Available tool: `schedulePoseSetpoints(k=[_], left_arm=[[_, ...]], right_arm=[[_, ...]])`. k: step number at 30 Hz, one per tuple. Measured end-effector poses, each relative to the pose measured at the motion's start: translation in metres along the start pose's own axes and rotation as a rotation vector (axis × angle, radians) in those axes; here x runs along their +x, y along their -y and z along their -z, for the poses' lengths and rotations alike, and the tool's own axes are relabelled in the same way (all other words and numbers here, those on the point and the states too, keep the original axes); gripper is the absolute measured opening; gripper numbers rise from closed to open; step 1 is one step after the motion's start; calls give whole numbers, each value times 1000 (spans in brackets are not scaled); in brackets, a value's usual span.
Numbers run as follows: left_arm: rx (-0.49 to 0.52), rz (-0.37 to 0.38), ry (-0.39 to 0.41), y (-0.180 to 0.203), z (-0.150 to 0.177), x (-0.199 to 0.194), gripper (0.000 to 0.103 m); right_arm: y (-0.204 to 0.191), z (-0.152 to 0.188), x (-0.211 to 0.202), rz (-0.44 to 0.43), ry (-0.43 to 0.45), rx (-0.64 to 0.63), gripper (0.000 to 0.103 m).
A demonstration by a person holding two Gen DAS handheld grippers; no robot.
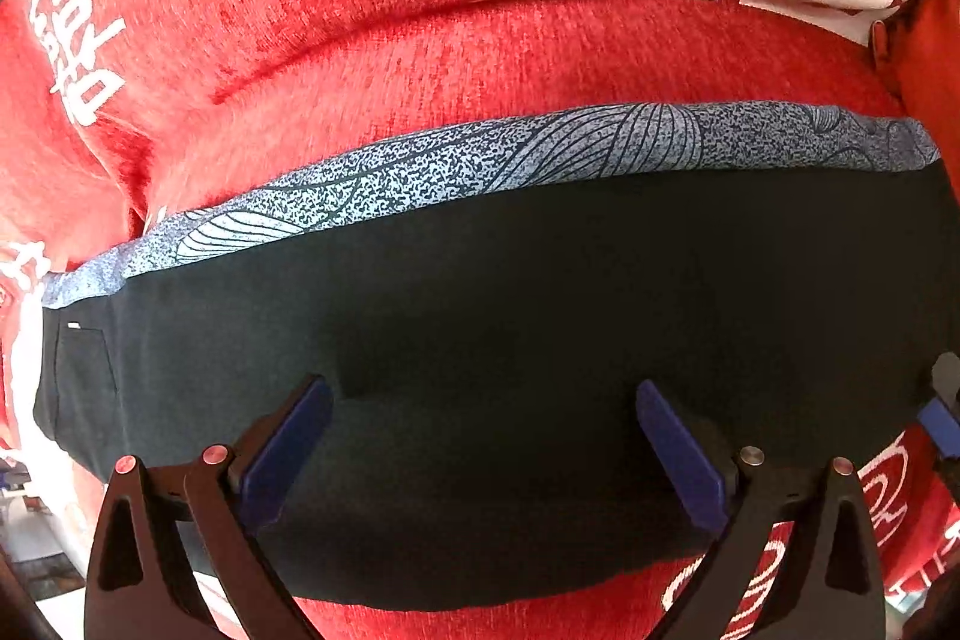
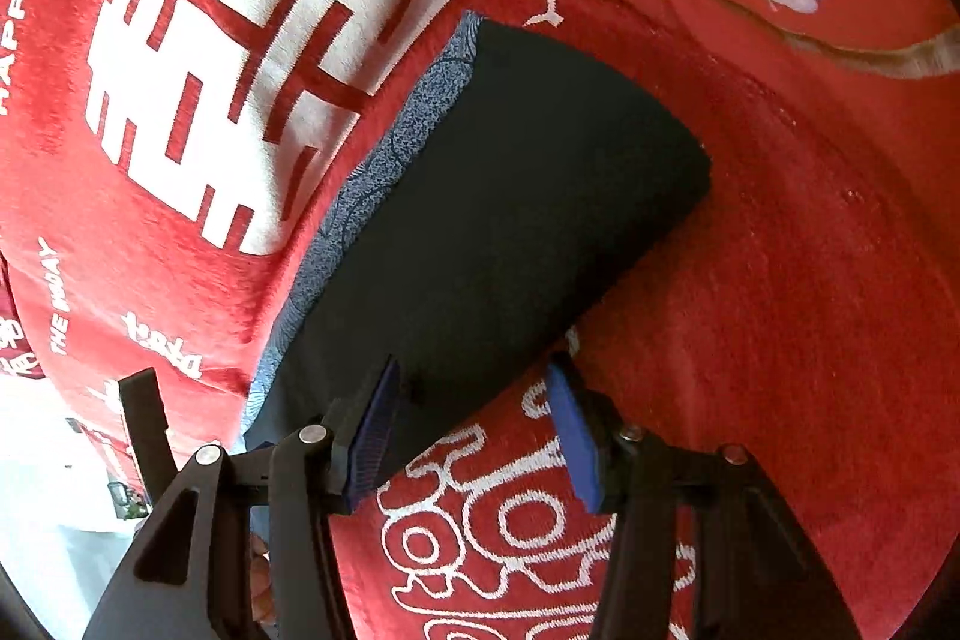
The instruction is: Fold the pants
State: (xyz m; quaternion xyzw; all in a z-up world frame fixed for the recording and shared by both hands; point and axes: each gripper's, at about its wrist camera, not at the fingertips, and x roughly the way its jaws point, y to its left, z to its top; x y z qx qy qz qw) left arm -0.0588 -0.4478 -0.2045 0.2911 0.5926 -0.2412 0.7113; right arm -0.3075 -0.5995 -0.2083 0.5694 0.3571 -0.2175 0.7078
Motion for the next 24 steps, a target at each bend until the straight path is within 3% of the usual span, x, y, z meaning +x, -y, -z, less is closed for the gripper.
schedulePoseSetpoints(k=[9, 17, 24], left_arm=[[-1, -3, 10, 1, 1, -1, 102], [-2, 0, 27, 2, 5, -3, 102], [-10, 10, 36, -1, 5, -1, 102]], right_arm=[[3, 2, -2, -32, 18, -10, 59], [9, -5, 4, -112, 96, -10, 59], [3, -21, 15, -131, 144, 6, 61]])
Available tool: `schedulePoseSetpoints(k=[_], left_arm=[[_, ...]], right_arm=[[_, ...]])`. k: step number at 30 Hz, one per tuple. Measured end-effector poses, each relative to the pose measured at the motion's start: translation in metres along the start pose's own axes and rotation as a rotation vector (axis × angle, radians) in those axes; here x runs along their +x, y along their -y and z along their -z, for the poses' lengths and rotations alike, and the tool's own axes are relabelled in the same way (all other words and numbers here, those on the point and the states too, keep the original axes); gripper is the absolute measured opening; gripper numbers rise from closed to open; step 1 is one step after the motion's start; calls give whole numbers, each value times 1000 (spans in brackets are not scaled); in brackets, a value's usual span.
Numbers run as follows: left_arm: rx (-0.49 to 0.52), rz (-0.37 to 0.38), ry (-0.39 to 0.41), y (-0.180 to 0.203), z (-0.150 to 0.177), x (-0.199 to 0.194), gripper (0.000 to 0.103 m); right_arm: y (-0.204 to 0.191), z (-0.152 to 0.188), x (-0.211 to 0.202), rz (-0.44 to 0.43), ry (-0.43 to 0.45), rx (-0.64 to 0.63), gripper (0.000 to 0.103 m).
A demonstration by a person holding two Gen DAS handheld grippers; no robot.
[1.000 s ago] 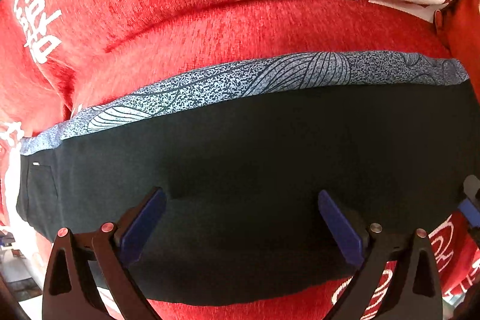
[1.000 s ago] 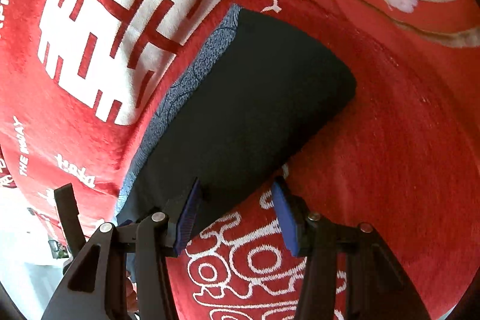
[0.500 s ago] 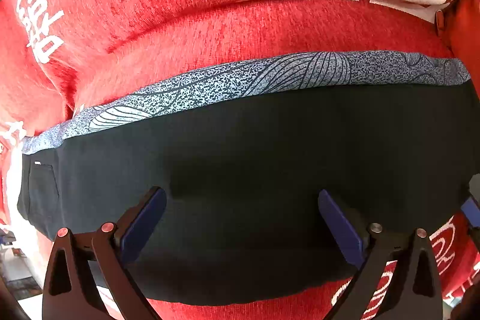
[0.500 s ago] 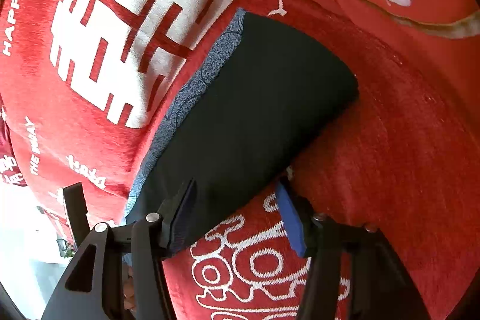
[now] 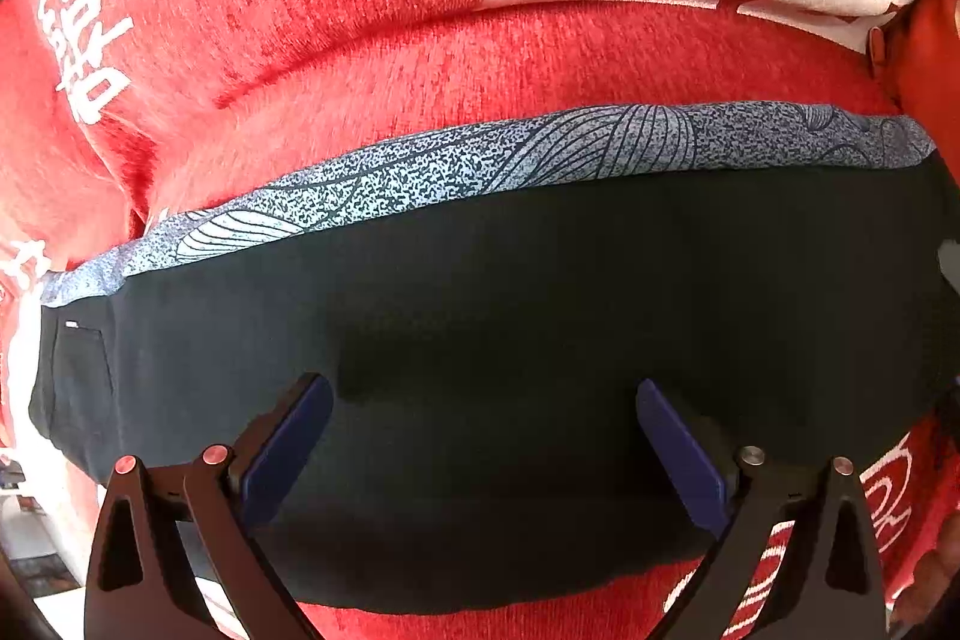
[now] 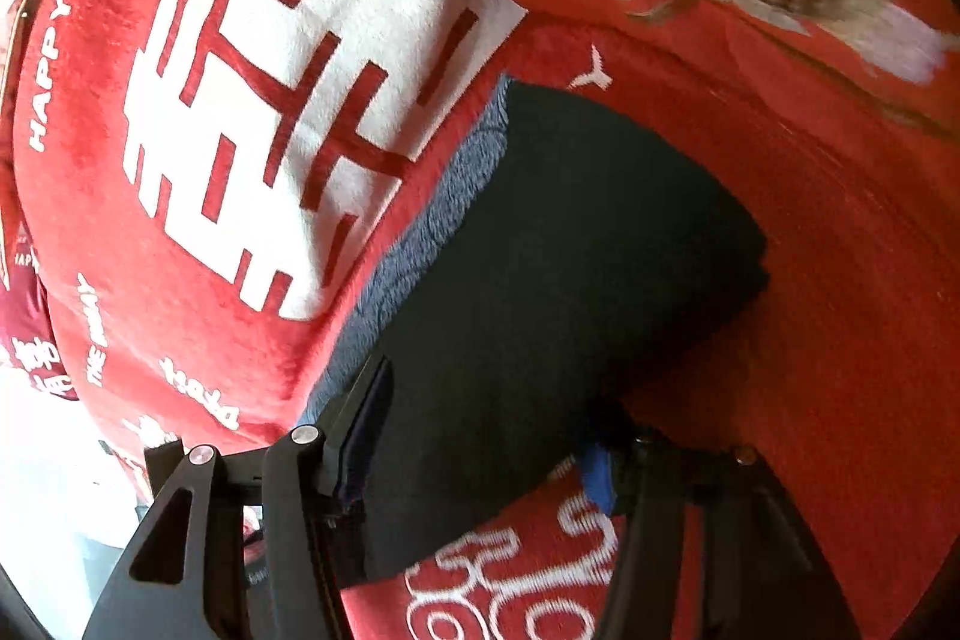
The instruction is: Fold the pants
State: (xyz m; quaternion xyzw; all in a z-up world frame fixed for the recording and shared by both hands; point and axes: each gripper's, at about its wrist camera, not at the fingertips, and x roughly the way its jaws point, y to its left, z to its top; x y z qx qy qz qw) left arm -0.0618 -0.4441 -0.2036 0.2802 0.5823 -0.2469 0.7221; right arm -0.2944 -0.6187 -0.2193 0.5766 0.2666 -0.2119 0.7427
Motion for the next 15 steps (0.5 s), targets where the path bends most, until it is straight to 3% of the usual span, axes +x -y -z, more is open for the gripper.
schedulePoseSetpoints(k=[4, 6, 7, 8, 9, 10, 15], left_arm=[[-9, 13, -3, -3, -1, 2, 102], [-6, 15, -5, -5, -3, 1, 102], [-2, 12, -5, -5, -3, 1, 102], [5, 7, -3, -4, -4, -1, 96], [12, 13, 13, -4, -5, -7, 88], [16, 27, 21, -3, -5, -10, 73], [59, 133, 72, 3, -6, -27, 71]], right_arm=[[-1, -13, 12, 10, -13, 48, 59], [-2, -16, 14, 44, -29, 78, 46], [-1, -17, 15, 67, -39, 91, 26], [2, -17, 15, 98, -51, 103, 18], [4, -18, 14, 98, -59, 117, 17], [5, -18, 13, 92, -63, 124, 16], [-22, -19, 5, 127, -64, 24, 14]])
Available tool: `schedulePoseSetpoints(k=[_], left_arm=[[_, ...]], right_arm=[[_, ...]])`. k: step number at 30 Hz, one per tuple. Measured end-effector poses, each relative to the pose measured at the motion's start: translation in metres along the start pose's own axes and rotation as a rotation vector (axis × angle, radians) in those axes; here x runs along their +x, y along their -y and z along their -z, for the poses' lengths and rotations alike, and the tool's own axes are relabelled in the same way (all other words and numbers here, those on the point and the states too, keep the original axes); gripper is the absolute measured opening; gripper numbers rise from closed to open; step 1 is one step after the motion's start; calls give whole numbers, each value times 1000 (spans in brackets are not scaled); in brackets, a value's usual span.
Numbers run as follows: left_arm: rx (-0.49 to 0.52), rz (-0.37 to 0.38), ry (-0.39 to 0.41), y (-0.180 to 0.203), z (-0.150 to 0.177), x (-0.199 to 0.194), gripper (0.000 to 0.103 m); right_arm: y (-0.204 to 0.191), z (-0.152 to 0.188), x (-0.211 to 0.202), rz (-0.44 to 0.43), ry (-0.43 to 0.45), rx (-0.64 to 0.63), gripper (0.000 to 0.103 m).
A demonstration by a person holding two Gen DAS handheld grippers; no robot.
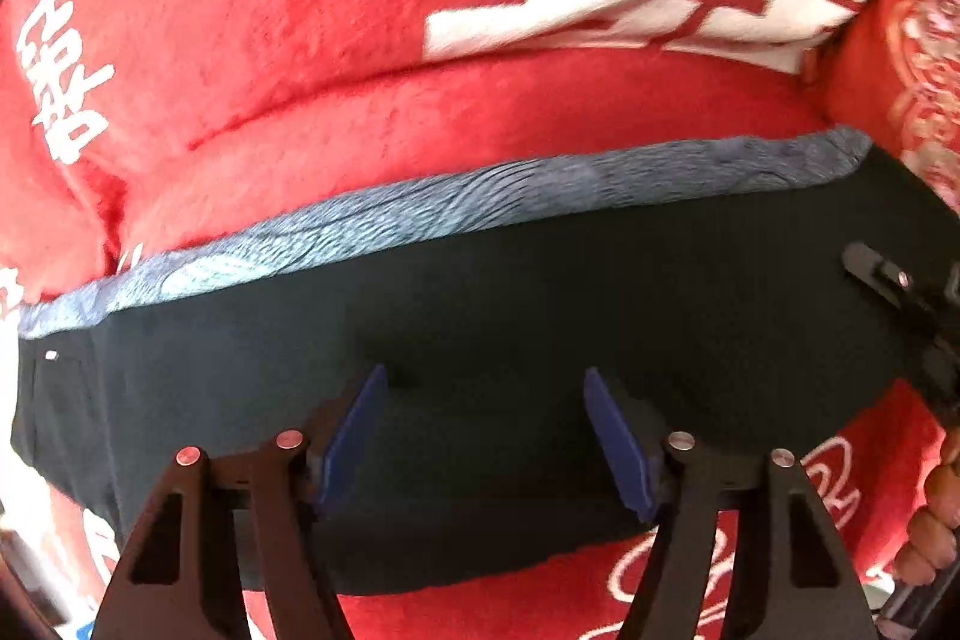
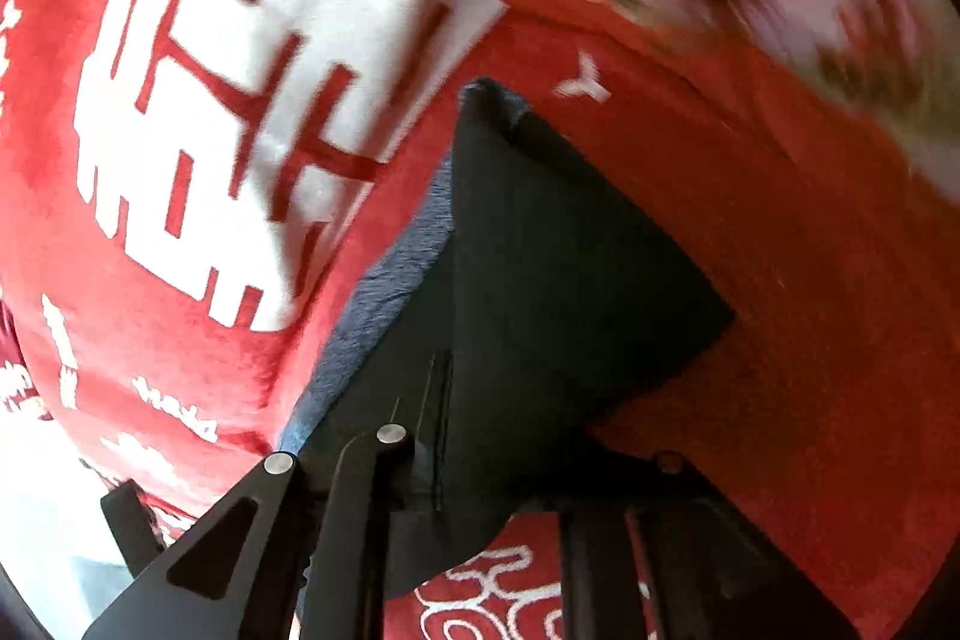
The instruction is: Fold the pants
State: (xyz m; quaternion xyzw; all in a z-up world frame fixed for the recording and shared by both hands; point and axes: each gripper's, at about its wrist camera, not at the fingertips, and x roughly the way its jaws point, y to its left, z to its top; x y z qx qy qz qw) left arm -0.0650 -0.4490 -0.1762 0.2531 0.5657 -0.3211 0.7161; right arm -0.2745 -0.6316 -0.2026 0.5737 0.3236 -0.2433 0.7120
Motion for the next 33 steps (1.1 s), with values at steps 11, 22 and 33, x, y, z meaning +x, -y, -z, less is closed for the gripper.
schedulePoseSetpoints(k=[11, 22, 33], left_arm=[[33, 72, 88, 8, 15, 24, 71], [-51, 138, 74, -101, 12, -15, 71], [-174, -107, 30, -298, 44, -5, 71]], right_arm=[[-90, 18, -20, 42, 27, -309, 14], [-207, 88, -1, 173, 35, -673, 14], [-267, 253, 153, 473, -111, -1043, 19]])
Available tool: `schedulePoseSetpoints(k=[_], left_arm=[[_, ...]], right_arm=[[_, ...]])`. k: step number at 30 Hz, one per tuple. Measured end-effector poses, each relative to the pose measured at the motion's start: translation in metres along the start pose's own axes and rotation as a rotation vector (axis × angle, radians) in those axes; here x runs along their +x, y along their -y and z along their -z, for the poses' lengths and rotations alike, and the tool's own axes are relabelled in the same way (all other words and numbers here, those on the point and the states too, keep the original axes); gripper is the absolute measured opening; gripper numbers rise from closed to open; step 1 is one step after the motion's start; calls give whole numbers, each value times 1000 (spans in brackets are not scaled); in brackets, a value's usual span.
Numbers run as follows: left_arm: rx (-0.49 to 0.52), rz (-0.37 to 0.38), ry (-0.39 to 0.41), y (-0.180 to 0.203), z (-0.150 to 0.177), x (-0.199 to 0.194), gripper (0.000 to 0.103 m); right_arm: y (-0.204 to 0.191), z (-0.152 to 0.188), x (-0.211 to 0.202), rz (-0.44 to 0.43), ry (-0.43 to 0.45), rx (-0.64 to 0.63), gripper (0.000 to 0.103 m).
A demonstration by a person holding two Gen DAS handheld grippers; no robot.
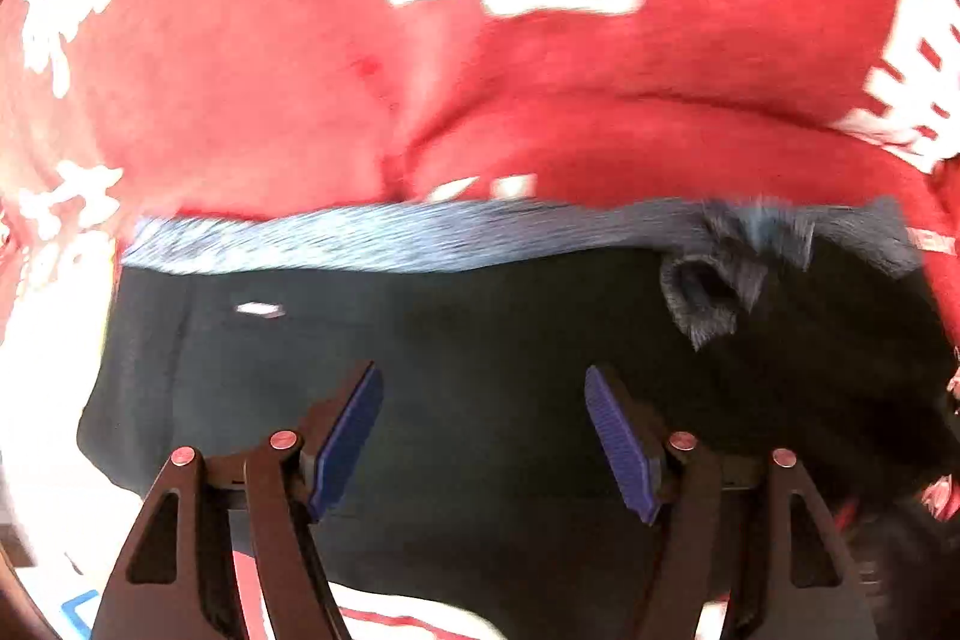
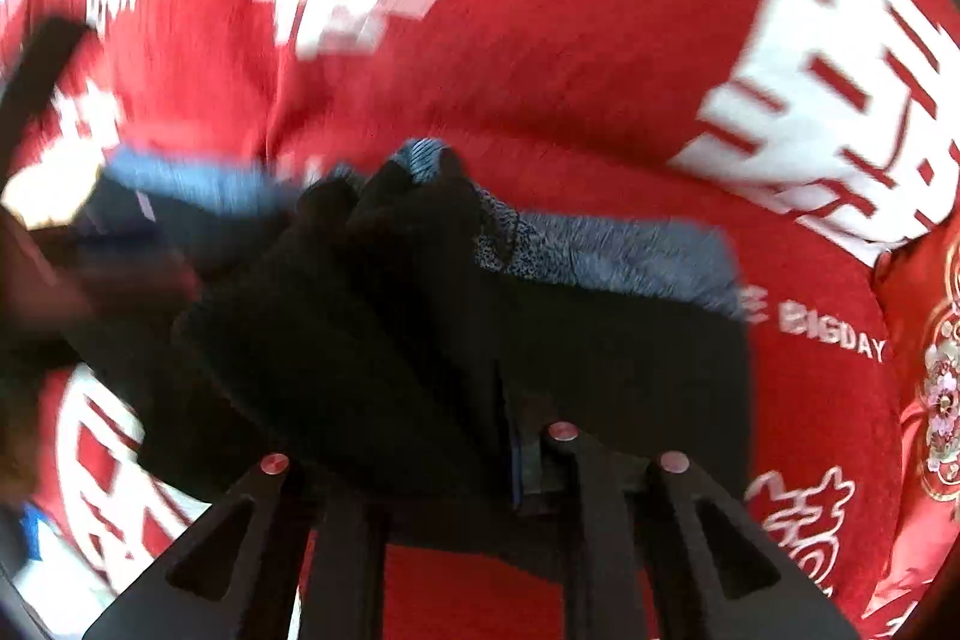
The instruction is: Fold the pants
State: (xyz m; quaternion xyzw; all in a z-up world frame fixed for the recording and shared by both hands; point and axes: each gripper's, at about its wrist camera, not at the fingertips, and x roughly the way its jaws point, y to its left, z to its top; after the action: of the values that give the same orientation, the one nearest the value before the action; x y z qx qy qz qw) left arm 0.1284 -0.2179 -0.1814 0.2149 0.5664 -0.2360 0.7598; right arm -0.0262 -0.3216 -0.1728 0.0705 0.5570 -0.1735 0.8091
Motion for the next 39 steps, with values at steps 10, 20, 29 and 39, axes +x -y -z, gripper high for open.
schedulePoseSetpoints(k=[10, 20, 29, 39], left_arm=[[2, 85, -13, -12, 13, -14, 71], [101, 400, -83, 66, 17, -49, 71], [113, 444, -190, 98, 10, -16, 8], [202, 390, -172, 93, 45, -22, 8]], right_arm=[[-65, 24, -7, 181, 36, -221, 53], [24, 57, -58, -24, -2, 108, 53], [48, 76, -50, -90, -65, 200, 38], [64, 81, -53, -124, -88, 262, 32]])
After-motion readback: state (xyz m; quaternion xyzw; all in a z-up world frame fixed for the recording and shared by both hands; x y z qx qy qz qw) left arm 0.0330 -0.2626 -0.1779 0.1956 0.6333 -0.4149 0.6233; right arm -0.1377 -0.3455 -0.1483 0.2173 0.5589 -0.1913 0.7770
